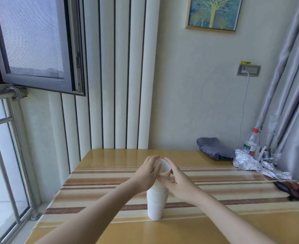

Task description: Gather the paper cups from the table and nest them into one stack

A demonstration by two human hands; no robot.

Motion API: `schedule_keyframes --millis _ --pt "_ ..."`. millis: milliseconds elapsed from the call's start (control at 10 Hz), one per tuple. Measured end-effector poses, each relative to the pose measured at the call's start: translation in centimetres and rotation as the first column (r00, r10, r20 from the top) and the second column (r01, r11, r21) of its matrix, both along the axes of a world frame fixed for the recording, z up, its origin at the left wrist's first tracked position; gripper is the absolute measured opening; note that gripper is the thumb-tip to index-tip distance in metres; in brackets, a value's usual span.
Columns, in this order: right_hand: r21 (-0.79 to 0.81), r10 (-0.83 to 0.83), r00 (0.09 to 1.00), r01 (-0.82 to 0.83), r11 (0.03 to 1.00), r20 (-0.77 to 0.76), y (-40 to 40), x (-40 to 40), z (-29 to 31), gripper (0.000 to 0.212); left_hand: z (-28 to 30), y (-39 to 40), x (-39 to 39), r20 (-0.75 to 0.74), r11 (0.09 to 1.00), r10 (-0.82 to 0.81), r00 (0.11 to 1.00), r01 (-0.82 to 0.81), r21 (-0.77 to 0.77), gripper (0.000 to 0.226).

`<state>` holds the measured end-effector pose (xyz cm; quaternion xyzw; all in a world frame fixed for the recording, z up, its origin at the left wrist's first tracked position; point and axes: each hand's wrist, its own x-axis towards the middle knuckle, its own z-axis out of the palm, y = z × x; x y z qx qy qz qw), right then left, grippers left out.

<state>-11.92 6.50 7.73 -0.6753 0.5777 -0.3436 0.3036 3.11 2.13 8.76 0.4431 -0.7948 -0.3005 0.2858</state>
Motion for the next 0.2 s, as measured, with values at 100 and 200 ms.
schedule_keyframes --millis 100,200 --pt "-0.008 0.008 1.0 -0.008 1.0 -0.008 0.3 0.1 -0.1 0.086 -0.3 0.2 -0.2 -0.041 1.0 0.004 0.999 -0.003 0.024 0.053" --pt "-0.026 -0.001 0.999 0.0 1.0 -0.036 1.1 -0.2 1.0 0.102 0.8 0.3 0.2 -0.143 0.999 0.04 0.989 -0.039 0.012 0.056"
